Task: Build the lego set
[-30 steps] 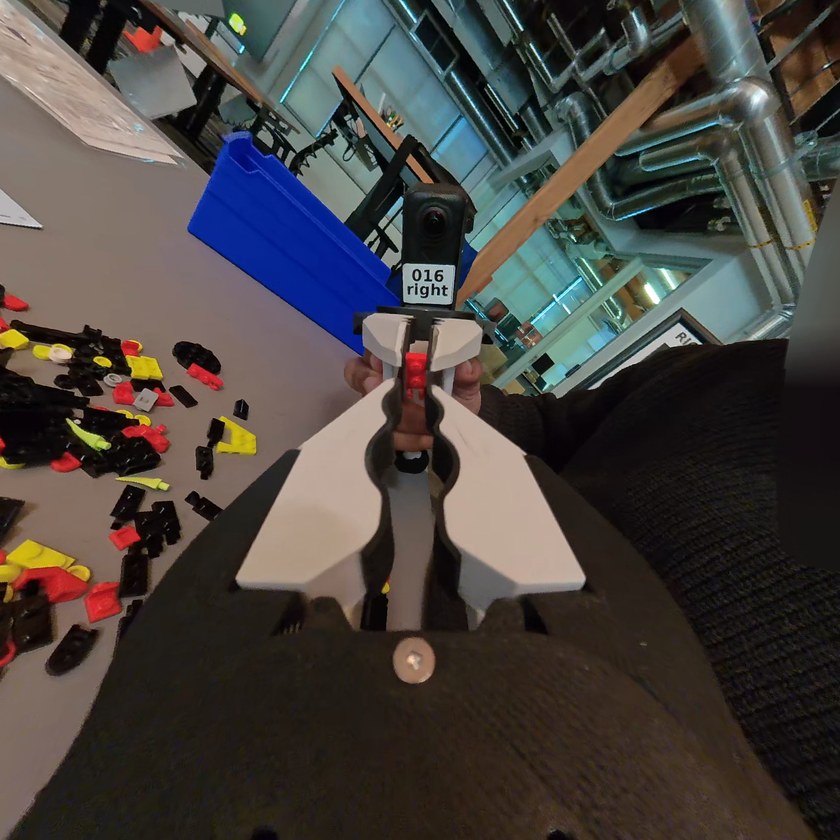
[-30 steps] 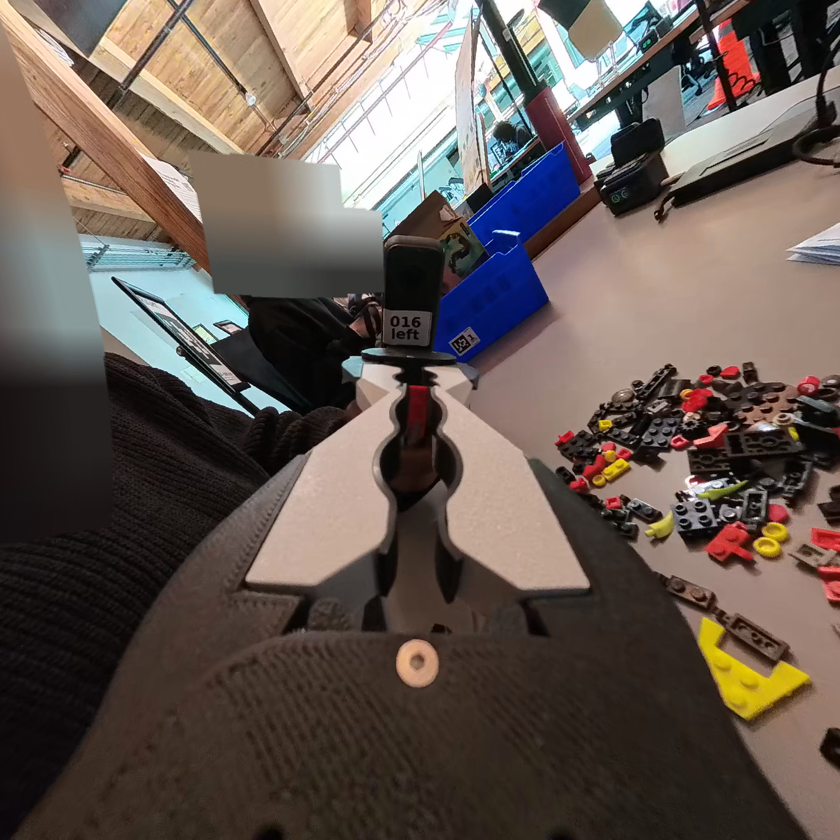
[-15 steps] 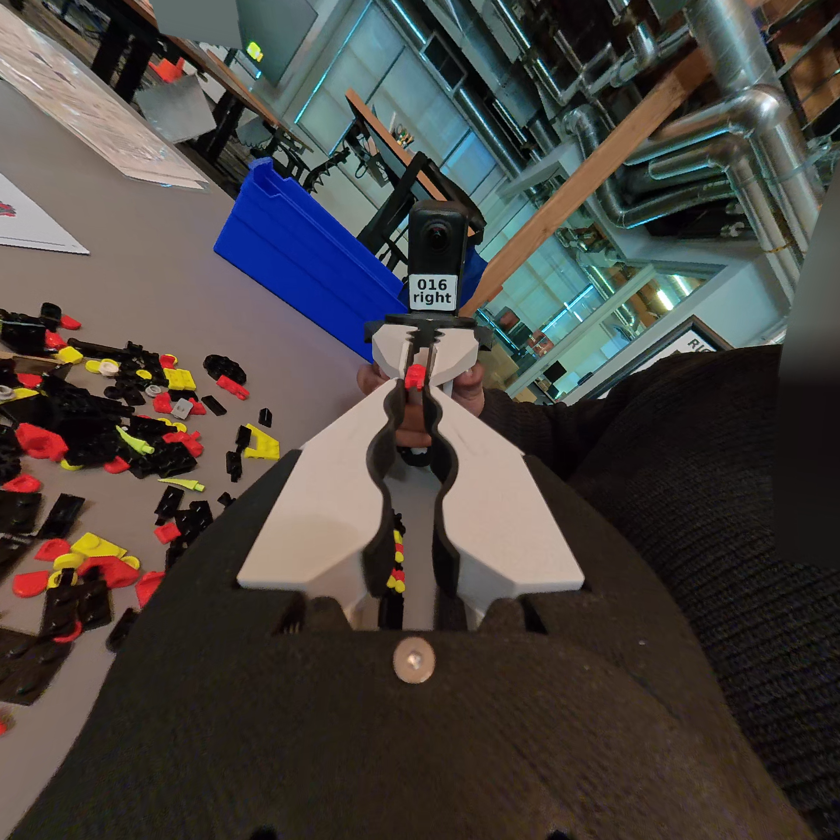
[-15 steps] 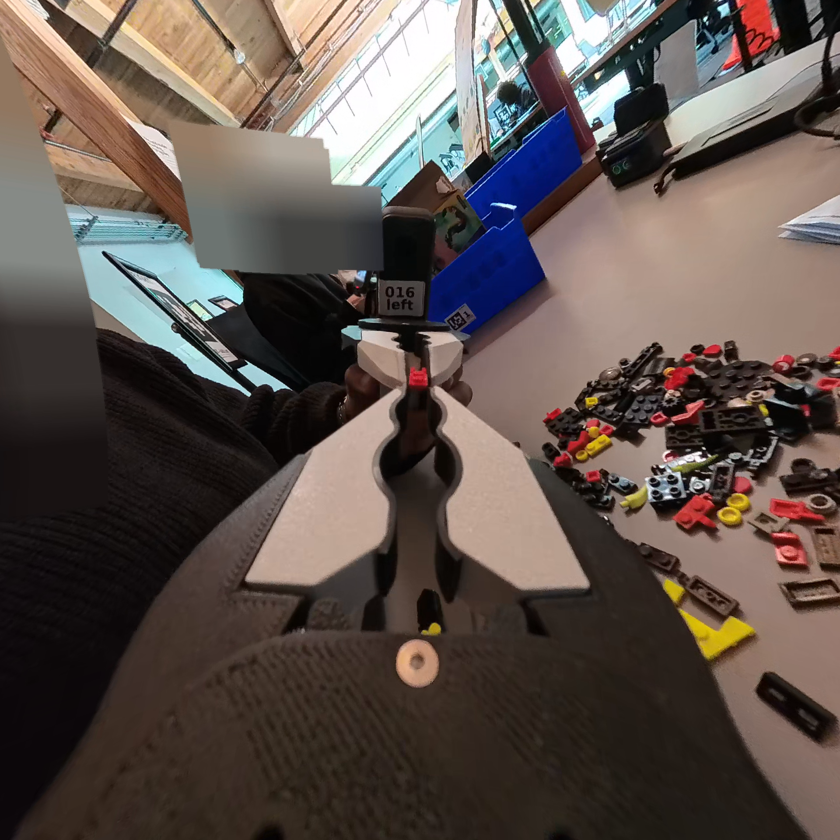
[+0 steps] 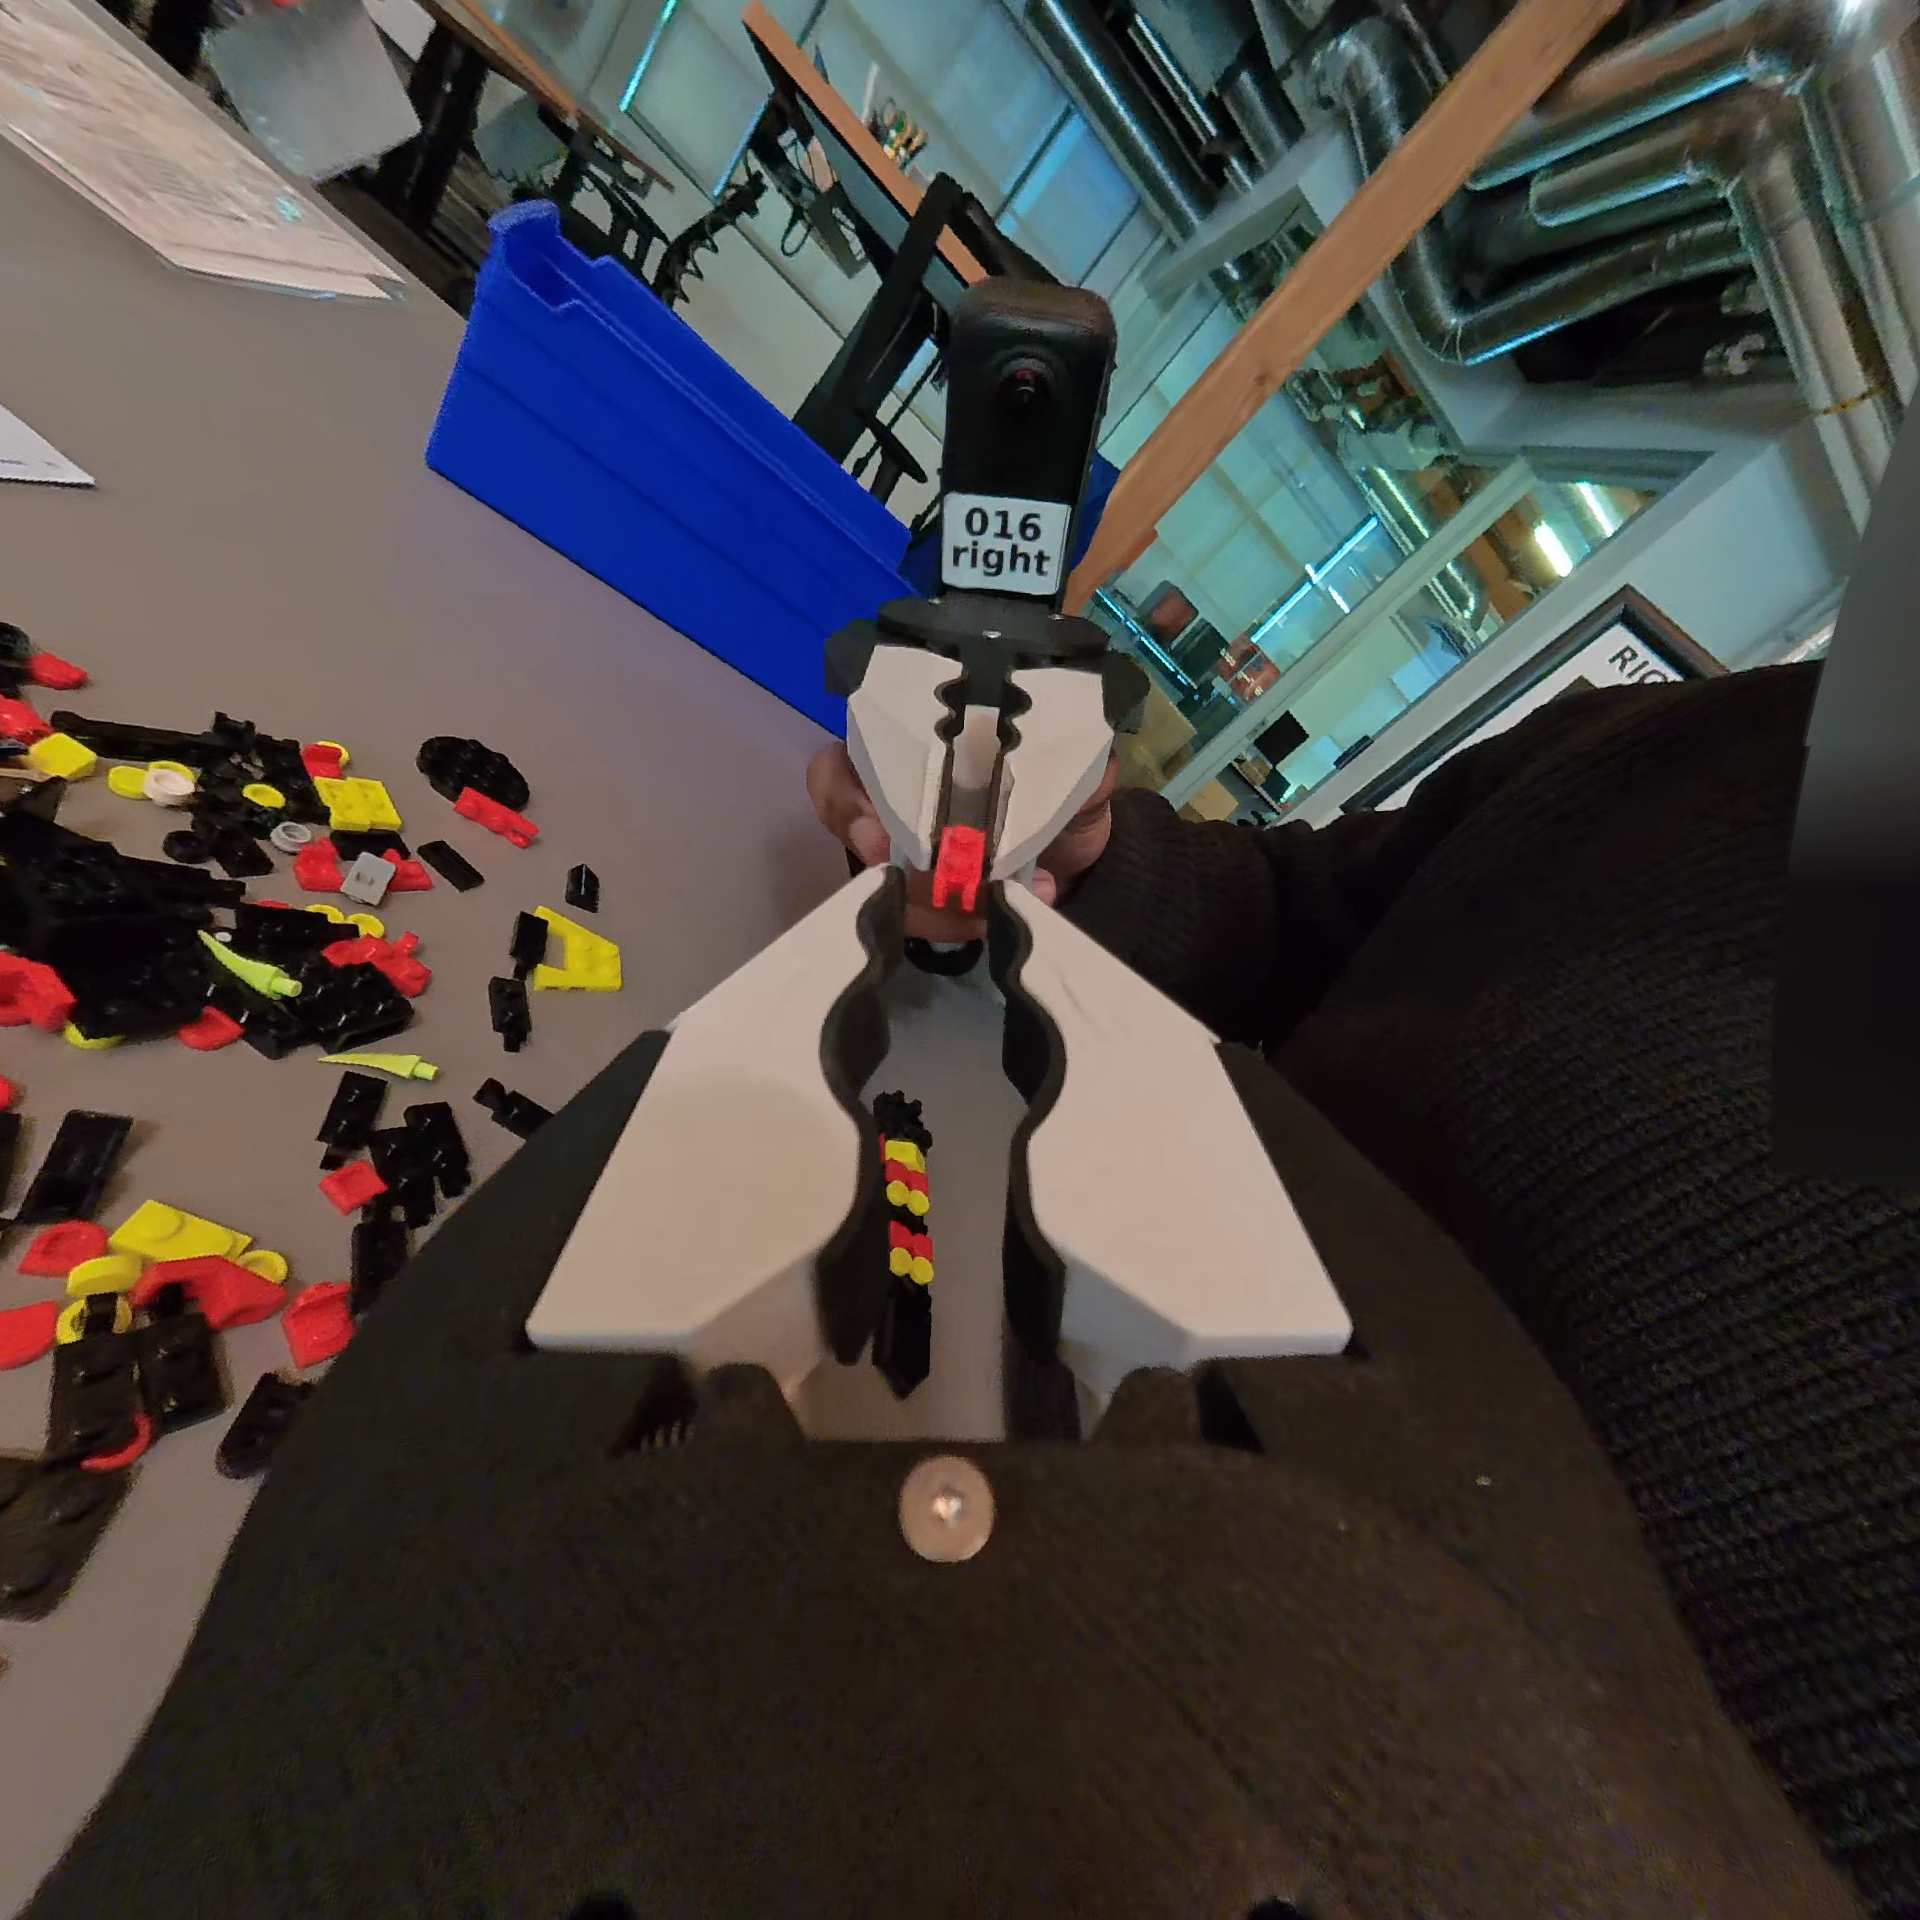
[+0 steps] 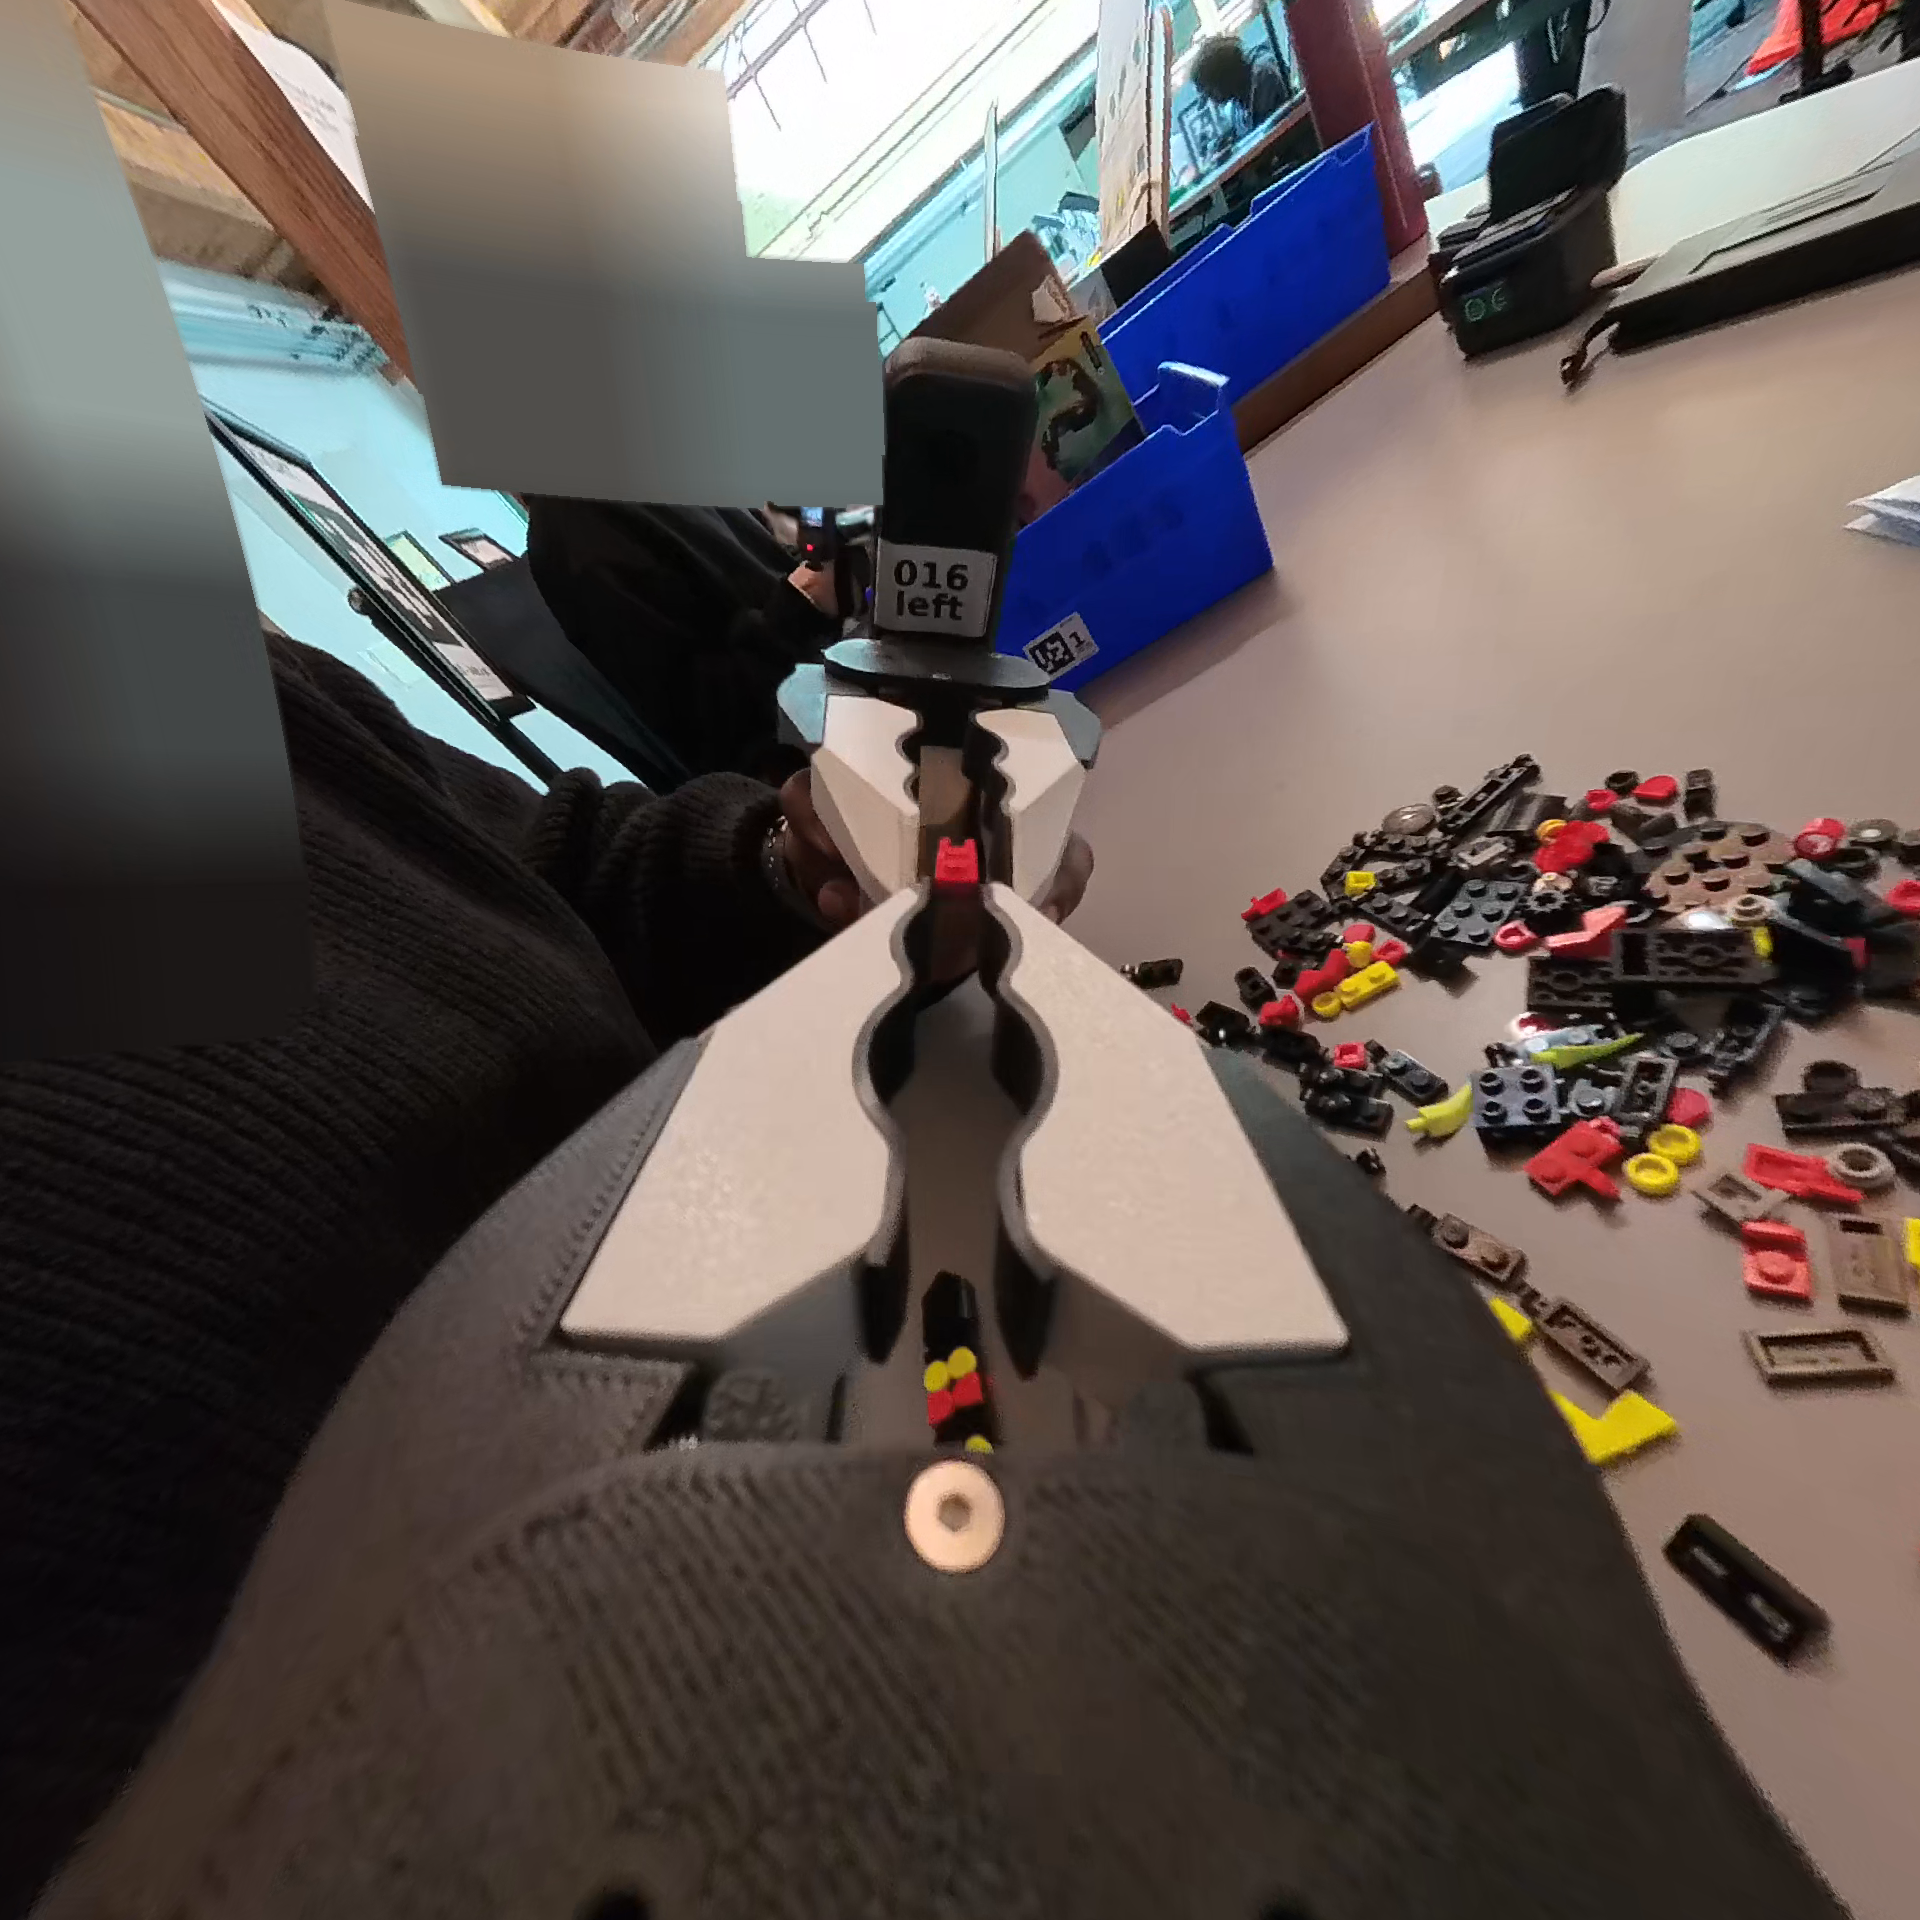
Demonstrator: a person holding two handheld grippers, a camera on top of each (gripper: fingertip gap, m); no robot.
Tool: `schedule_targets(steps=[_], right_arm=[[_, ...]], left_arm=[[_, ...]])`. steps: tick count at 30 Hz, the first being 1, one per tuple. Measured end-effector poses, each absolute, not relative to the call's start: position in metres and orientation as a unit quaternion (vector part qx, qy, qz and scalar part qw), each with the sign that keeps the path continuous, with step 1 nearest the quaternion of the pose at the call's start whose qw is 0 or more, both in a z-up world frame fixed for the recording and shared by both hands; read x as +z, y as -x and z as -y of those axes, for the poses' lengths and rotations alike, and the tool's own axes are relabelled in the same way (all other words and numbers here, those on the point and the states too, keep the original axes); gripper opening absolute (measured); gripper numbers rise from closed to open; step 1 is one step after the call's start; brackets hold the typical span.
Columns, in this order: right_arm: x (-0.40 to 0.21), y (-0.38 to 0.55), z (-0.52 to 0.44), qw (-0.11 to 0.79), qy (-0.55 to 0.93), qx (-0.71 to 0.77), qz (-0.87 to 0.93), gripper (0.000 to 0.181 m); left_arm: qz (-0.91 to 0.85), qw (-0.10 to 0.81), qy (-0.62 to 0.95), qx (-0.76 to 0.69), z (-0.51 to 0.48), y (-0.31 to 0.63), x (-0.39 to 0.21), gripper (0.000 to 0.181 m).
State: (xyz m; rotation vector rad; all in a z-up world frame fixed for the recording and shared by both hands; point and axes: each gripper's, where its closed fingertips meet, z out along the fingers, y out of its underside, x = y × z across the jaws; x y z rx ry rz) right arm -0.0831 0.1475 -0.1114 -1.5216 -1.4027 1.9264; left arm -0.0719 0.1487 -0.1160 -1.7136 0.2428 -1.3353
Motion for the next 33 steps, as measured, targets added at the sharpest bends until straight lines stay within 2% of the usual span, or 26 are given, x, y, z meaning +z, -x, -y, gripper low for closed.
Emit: schedule_targets(steps=[10, 15, 33], right_arm=[[-0.135, 0.069, -0.139, 0.175, 0.506, 0.585, 0.609, 0.006], [-0.156, 0.063, -0.133, 0.176, 0.493, 0.528, 0.669, 0.006], [-0.163, 0.061, -0.122, 0.160, 0.480, 0.521, 0.688, 0.007]], left_arm=[[-0.156, 0.438, 0.728, -0.503, -0.141, 0.071, -0.129, 0.022], [-0.222, 0.424, 0.754, -0.450, -0.132, 0.067, -0.147, 0.019], [-0.273, 0.397, 0.770, -0.419, -0.122, 0.054, -0.164, 0.005]])
